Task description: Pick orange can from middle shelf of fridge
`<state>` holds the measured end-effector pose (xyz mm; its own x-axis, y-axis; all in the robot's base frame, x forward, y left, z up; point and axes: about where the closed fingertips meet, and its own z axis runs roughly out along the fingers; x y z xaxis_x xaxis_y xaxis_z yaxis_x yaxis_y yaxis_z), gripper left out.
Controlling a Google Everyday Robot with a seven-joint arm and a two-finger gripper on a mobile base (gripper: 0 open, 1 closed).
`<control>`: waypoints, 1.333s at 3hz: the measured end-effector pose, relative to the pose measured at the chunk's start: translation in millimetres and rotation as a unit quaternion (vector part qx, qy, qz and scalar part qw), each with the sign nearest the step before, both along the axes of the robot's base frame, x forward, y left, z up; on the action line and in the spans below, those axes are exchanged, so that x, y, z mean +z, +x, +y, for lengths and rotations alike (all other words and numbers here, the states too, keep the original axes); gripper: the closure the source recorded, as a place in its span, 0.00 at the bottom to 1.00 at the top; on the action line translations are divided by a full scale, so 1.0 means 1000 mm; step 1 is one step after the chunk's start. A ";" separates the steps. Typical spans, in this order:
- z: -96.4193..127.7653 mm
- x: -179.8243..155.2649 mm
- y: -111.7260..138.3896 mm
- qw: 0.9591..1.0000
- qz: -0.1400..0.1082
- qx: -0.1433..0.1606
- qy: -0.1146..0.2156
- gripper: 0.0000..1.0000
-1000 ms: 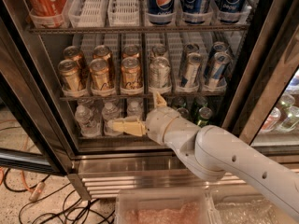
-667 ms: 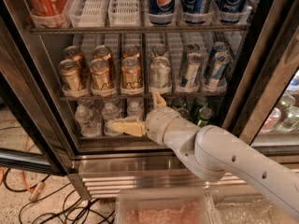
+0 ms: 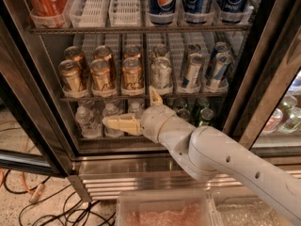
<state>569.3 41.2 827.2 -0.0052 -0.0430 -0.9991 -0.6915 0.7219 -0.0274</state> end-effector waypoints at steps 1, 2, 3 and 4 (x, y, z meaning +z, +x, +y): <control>0.006 0.008 0.008 1.000 -0.016 -0.006 0.005 0.00; 0.002 0.013 0.016 0.999 -0.028 -0.020 0.005 0.00; -0.005 0.012 0.022 0.998 -0.035 -0.042 0.004 0.04; -0.010 0.011 0.028 0.997 -0.039 -0.061 0.005 0.06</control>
Offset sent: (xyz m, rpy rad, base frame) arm 0.0255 -0.0049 0.0169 0.0085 -0.0828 -0.0815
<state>596.8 30.9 838.1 0.0685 -0.0367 -0.9970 -0.5942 0.8012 -0.0703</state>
